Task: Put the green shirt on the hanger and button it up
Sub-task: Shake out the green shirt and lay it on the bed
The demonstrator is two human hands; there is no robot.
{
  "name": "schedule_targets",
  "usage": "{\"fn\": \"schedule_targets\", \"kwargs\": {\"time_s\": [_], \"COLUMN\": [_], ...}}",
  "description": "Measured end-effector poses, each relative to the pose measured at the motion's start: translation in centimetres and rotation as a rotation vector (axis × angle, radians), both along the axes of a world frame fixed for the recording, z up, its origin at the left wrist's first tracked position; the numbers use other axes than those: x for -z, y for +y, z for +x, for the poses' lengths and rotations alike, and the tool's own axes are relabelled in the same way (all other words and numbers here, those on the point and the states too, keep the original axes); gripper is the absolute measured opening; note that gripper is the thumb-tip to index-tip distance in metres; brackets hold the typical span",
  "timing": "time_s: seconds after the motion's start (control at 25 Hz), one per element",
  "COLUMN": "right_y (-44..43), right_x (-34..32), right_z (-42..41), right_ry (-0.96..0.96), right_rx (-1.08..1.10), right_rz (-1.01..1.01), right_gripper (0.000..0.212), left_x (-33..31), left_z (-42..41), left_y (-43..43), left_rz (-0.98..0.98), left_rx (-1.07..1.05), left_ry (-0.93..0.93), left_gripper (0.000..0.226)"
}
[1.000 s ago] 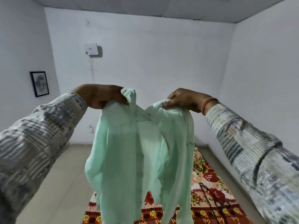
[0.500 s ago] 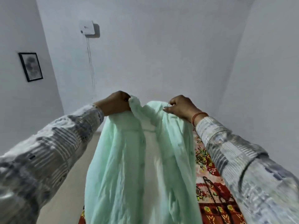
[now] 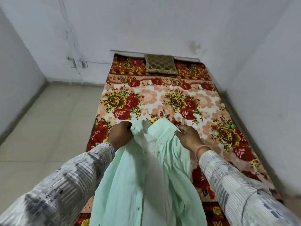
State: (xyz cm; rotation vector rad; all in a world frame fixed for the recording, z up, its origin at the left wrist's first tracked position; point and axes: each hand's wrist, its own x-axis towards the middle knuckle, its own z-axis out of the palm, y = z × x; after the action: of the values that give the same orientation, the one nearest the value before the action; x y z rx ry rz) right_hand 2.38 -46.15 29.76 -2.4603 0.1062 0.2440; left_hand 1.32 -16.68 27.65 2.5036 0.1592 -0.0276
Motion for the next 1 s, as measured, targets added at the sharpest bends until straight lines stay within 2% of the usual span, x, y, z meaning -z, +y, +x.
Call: {"fn": "schedule_targets", "kwargs": {"time_s": [0.24, 0.44, 0.56, 0.6, 0.68, 0.76, 0.92, 1.0], "right_y": [1.6, 1.4, 1.4, 1.7, 2.2, 2.9, 3.9, 4.1], "right_x": [13.2, 20.4, 25.6, 26.9, 29.2, 31.3, 33.6, 34.1], "right_z": [9.7, 13.4, 15.0, 15.2, 15.5, 15.0, 13.4, 12.1], "right_ry": [0.052, 0.009, -0.050, -0.022, 0.071, 0.074, -0.044, -0.070], "right_rx": [0.111, 0.174, 0.240, 0.244, 0.206, 0.164, 0.098, 0.055], "right_rz": [0.039, -0.004, -0.034, -0.059, -0.139, -0.180, -0.194, -0.194], "right_gripper": [0.028, 0.023, 0.025, 0.028, 0.047, 0.057, 0.055, 0.055], "left_x": [13.2, 19.9, 24.9, 26.5, 29.1, 30.7, 31.2, 31.2], "left_z": [9.3, 11.4, 12.2, 12.3, 12.4, 12.0, 11.1, 10.1], "left_y": [-0.5, -1.2, -1.7, -1.9, -2.0, -2.1, -4.1, -6.1], "left_rz": [0.002, -0.033, -0.008, 0.044, 0.154, 0.144, 0.082, 0.044], "left_rx": [-0.058, -0.077, -0.079, -0.077, -0.081, -0.112, -0.013, 0.059], "left_ry": [-0.011, -0.082, -0.138, -0.087, 0.127, 0.238, -0.033, -0.088], "left_gripper": [0.014, 0.025, 0.023, 0.030, 0.063, 0.084, 0.080, 0.077]}}
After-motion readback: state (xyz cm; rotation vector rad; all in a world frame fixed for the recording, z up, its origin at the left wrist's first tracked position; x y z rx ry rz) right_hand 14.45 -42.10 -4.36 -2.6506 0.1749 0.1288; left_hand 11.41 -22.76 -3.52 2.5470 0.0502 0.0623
